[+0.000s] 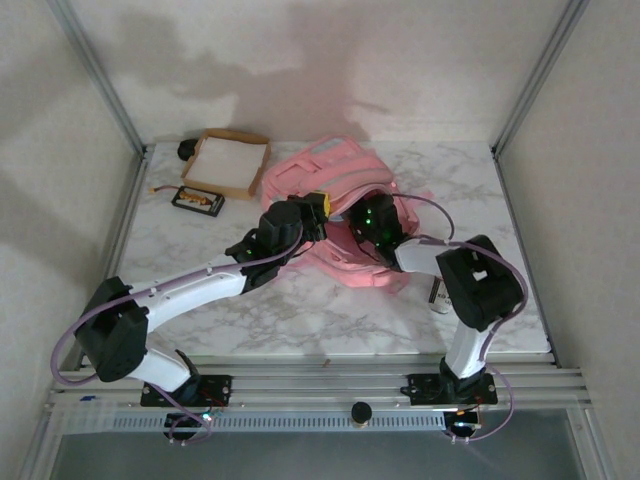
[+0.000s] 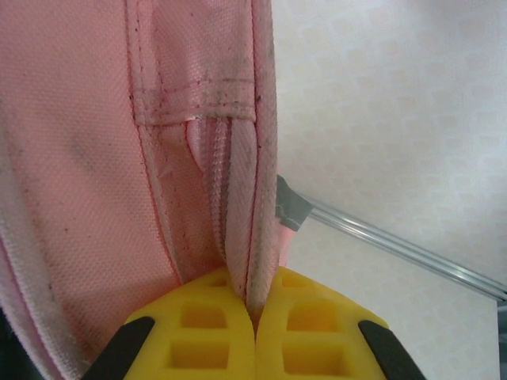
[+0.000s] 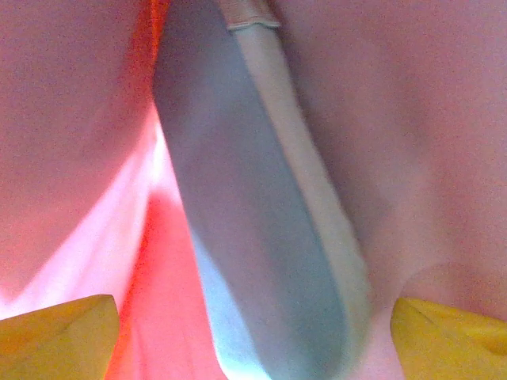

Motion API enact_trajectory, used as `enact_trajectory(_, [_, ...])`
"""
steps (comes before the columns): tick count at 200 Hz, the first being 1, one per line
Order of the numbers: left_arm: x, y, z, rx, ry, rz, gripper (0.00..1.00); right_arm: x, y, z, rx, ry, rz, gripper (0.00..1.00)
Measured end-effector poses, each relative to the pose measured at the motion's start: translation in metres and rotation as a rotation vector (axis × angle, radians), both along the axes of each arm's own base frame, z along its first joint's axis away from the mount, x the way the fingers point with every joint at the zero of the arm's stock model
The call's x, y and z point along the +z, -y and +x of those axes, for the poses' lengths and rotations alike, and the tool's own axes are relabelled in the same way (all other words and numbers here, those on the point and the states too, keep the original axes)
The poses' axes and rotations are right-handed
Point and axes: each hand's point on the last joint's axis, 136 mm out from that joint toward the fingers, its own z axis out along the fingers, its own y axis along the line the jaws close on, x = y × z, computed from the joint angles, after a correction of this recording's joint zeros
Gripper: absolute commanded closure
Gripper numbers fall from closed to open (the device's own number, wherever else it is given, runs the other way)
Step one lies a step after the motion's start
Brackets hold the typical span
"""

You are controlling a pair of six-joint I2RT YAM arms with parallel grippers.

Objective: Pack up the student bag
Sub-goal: Place the pencil pouch in the student bag, then close the student bag at the center of the table.

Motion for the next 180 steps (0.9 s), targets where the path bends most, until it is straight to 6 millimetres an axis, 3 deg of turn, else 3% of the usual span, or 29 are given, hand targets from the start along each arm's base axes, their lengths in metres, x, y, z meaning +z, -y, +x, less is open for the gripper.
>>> enact_trajectory(20, [0.0, 0.0, 0.0, 0.0, 0.001, 0.001, 1.0, -0.004, 0.008, -0.009, 0.0, -0.019, -0.043, 0.33])
enact_trajectory(32, [-0.001, 0.0, 0.0, -0.001, 0.0, 0.005, 1.0, -0.008, 0.009, -0.012, 0.019, -0.017, -0.052, 0.36])
enact_trajectory(61, [-0.002, 0.0, 0.0, -0.001, -0.003, 0.009, 1.0, -0.015, -0.001, 0.0, 0.065, -0.004, -0.067, 0.49])
enact_trajectory(78, [-0.005, 0.0, 0.002, 0.005, -0.007, 0.014, 1.0, -0.015, -0.014, 0.01, 0.11, 0.021, -0.063, 0.49])
enact_trajectory(92, [-0.009, 0.002, 0.004, 0.011, -0.01, 0.019, 1.0, -0.014, -0.024, 0.016, 0.149, 0.04, -0.07, 0.35])
enact_trajectory(102, [-0.012, 0.003, 0.005, 0.011, -0.014, 0.023, 1.0, -0.013, -0.024, 0.013, 0.172, 0.051, -0.082, 0.32])
enact_trajectory(118, [-0.015, 0.004, 0.006, 0.008, -0.017, 0.031, 1.0, -0.018, -0.011, -0.009, 0.194, 0.037, -0.113, 0.28])
enact_trajectory(139, [-0.021, 0.009, 0.006, -0.006, -0.02, 0.047, 1.0, -0.018, 0.021, -0.046, 0.205, -0.013, -0.164, 0.23])
enact_trajectory(158, [-0.03, 0.016, 0.007, -0.018, -0.027, 0.06, 1.0, -0.002, 0.041, -0.066, 0.204, -0.008, -0.199, 0.22])
enact_trajectory(180, [-0.044, 0.024, 0.007, -0.031, -0.04, 0.082, 1.0, 0.018, 0.068, -0.104, 0.181, 0.012, -0.229, 0.18])
